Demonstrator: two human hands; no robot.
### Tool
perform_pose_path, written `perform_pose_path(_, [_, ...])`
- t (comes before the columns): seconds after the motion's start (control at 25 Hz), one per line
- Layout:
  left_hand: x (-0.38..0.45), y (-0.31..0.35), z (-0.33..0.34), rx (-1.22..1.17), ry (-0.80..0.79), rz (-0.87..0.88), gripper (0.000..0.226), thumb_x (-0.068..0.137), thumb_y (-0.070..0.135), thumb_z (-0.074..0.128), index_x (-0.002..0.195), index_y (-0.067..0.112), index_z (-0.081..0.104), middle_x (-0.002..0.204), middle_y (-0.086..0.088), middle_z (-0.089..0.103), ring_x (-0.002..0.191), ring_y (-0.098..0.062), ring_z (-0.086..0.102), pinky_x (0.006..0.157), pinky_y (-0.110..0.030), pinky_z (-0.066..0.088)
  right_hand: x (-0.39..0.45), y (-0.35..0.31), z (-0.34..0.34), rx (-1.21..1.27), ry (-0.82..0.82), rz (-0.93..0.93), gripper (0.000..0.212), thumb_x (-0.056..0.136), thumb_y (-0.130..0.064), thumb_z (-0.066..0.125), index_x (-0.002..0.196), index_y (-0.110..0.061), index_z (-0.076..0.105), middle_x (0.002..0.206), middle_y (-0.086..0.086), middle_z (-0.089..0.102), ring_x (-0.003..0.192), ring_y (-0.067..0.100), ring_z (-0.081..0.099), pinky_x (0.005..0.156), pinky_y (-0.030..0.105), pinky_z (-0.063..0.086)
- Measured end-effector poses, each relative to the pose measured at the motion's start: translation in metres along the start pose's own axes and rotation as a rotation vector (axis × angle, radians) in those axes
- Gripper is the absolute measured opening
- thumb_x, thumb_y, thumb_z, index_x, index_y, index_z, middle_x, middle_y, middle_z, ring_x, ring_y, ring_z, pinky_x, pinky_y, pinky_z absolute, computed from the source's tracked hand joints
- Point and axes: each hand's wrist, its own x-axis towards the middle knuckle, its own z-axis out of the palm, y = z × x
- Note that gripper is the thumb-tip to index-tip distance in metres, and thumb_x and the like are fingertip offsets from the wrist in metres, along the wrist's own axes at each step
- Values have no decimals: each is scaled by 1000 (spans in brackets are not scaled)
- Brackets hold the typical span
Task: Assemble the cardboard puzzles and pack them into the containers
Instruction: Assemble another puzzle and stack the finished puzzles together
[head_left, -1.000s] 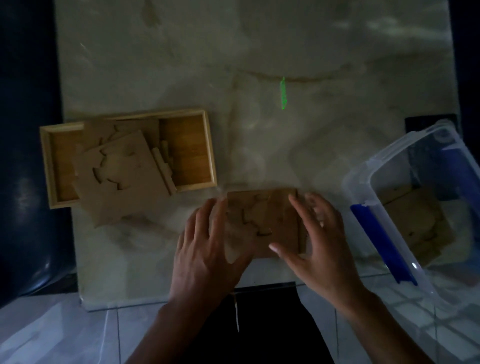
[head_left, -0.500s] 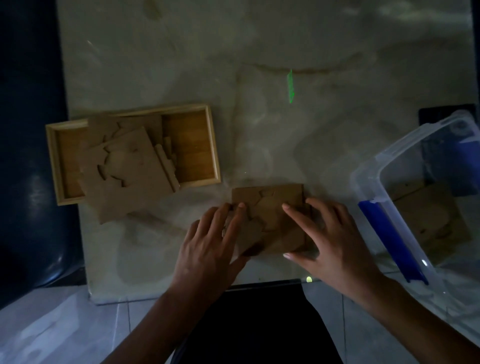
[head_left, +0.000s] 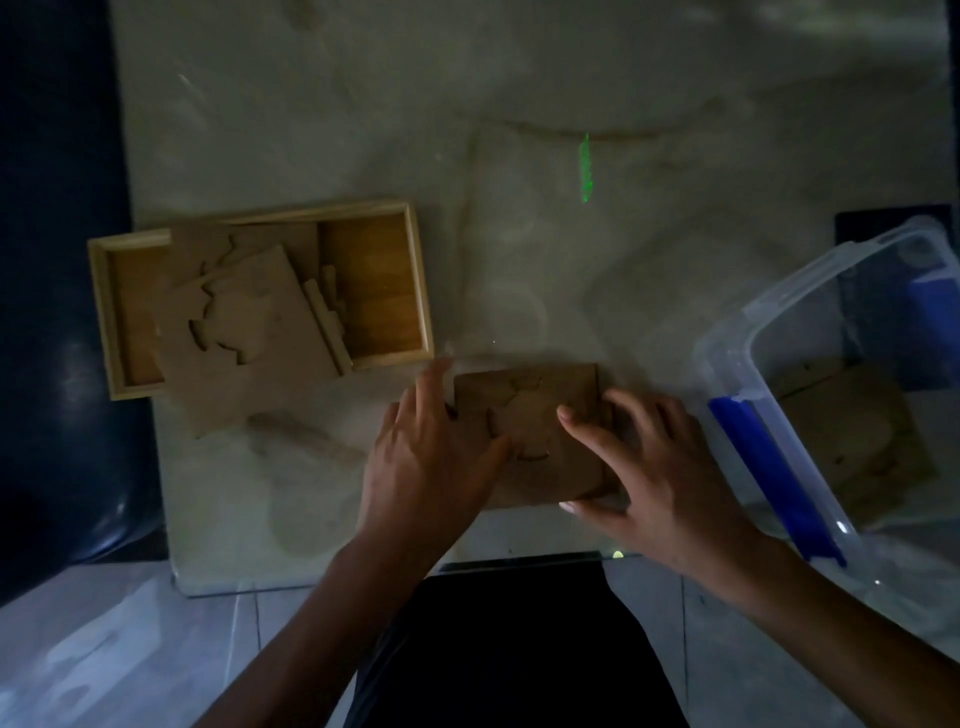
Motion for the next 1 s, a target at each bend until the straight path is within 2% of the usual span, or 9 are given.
perform_pose_path(0.2, [8,4,-4,-226,-111,-209,73,74,62,68,132,27,43,116,-1,62,95,-17,63,79,-42,58,-1,3,1,-9,-2,-8,88,75,-69,62,151,-38,31,140,13,42,118,33,44,89,49,50])
perform_pose_path(0.4, [11,-8,-1,-447,-189,-264,30,82,33,76,109,30,63,106,6,66,89,-3,65,66,-18,54,-4,5,5,-5,2,-15,87,78,-71,58,153,-38,28,139,13,41,118,34,44,88,49,48])
perform_pose_path(0.56, [11,-13,2,-606,-227,-247,25,84,25,74,103,34,61,100,7,70,87,5,67,61,-10,53,-6,-1,-1,45,29,-29,93,77,-72,58,155,-35,24,141,12,40,122,29,42,92,49,50])
perform_pose_path(0.64, [9,-13,2,-620,-221,-219,24,85,24,74,104,31,62,99,7,71,87,3,68,63,-12,54,-4,-10,-6,280,38,90,102,75,-73,63,157,-34,16,143,5,41,129,18,42,100,36,46])
perform_pose_path(0.72, [9,-11,1,-631,-222,-167,24,85,22,73,106,27,63,96,8,72,90,-2,69,68,-19,57,5,-14,-11,648,92,319,105,72,-67,70,157,-35,18,134,-7,52,123,3,50,98,22,44])
perform_pose_path(0.8, [8,-10,-1,-652,-230,-114,24,85,18,73,107,23,63,99,9,72,92,-10,70,75,-32,61,17,-11,-20,828,86,417,84,73,-60,72,147,-38,38,113,-16,67,107,-3,61,91,21,50])
perform_pose_path(0.88, [8,-8,-8,-638,-209,-52,23,86,16,74,105,20,62,96,2,71,90,-16,70,77,-43,61,26,-5,-29,871,19,362,43,79,-50,74,120,-41,63,98,-18,74,94,-3,68,81,21,55])
perform_pose_path(0.92, [9,-7,-12,-610,-189,-4,23,85,17,74,104,19,61,93,1,70,88,-17,69,76,-45,60,30,-3,-33,909,4,330,29,81,-46,74,108,-41,69,96,-19,75,90,-2,69,77,19,54])
perform_pose_path(1.0, [11,-4,-21,-518,-149,119,22,83,21,72,102,19,59,90,8,67,83,-13,66,70,-33,57,33,-4,-38,956,60,249,22,80,-44,74,100,-35,72,95,-18,75,88,2,70,75,14,52])
